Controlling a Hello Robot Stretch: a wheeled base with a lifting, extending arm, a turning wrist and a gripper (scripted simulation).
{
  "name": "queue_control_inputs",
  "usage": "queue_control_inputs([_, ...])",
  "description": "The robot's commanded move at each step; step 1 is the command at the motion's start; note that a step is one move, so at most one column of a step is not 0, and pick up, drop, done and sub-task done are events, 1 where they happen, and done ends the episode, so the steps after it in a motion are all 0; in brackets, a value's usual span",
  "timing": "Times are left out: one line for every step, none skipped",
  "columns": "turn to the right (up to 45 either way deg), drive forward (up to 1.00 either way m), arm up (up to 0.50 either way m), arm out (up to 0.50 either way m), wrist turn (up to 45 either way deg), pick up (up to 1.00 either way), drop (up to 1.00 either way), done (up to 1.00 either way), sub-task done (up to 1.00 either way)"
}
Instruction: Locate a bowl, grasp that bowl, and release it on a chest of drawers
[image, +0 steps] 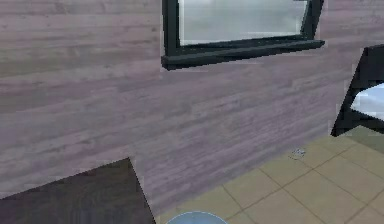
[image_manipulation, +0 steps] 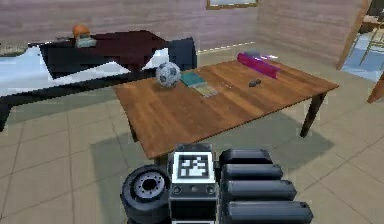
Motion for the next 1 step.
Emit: queue_control_inputs([45.0, 0.00, 0.00, 0.00, 0.0, 0.00, 0.00, 0.00, 0.00])
